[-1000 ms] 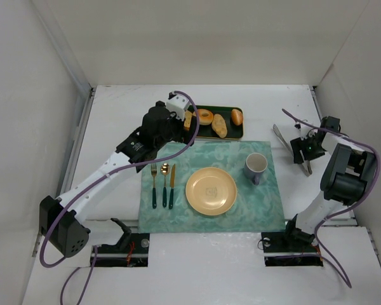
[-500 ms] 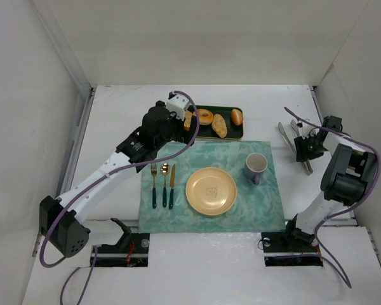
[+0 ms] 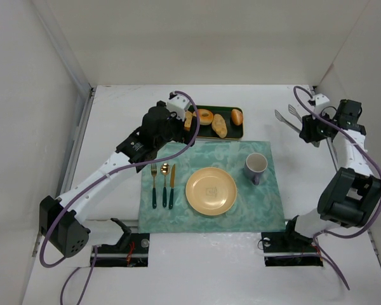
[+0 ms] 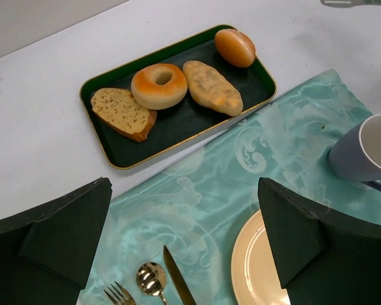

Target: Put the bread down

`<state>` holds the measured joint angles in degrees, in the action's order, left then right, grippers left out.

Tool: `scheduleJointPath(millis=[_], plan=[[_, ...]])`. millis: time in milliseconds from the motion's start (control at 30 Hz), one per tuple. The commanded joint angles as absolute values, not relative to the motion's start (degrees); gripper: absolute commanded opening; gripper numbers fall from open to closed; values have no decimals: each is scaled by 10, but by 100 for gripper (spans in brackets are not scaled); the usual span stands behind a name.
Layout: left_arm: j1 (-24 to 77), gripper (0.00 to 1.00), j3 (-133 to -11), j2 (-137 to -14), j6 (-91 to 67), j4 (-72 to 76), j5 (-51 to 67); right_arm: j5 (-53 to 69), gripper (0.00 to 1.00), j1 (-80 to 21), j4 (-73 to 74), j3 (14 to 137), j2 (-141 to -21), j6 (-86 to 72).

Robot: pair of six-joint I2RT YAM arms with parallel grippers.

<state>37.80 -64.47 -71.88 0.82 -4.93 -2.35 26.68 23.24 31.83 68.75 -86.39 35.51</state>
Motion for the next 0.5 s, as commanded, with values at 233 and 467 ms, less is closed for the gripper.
scheduleJointPath(millis=[233, 467], plan=[[379, 100, -658, -692, -2, -35, -9, 418, 52, 183, 396, 809, -829, 320], [379, 100, -658, -675, -2, -35, -9, 388, 52, 43, 361, 792, -819, 261]])
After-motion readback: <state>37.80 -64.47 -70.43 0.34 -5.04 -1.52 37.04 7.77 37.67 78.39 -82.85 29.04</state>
